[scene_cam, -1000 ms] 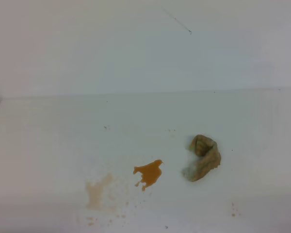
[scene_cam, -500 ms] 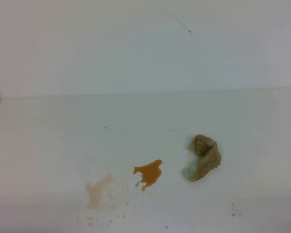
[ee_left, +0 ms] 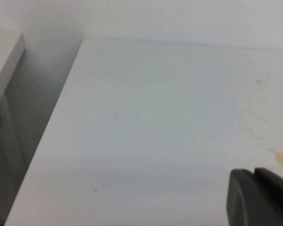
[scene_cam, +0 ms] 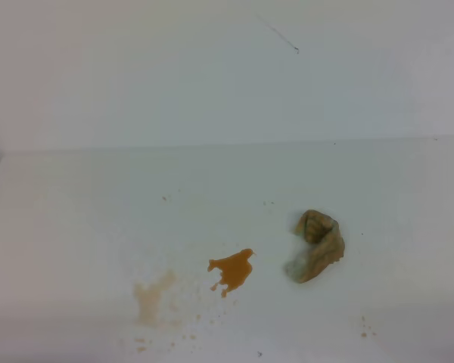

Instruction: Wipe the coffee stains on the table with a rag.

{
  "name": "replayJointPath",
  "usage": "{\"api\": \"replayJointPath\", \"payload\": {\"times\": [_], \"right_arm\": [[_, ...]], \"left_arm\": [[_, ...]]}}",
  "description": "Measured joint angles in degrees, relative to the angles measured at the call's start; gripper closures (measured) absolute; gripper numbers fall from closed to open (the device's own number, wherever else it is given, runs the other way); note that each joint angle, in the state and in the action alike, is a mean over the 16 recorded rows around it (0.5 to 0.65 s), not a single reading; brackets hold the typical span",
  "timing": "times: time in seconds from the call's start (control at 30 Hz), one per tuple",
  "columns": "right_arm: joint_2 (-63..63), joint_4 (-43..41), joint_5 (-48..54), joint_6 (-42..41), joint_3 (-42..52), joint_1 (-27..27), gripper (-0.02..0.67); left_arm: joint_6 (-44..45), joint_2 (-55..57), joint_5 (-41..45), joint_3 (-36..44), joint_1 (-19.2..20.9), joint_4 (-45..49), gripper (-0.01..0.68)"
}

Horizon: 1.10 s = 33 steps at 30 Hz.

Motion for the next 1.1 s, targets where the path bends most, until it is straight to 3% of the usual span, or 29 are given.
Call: {"api": "replayJointPath", "payload": {"times": [1.1], "right_arm": [[0.1, 0.0, 0.0, 0.0, 0.0, 0.0, 0.652]], "left_arm": [[0.0, 0.1, 0.1, -0.1, 0.0, 0.0, 0.672]]}}
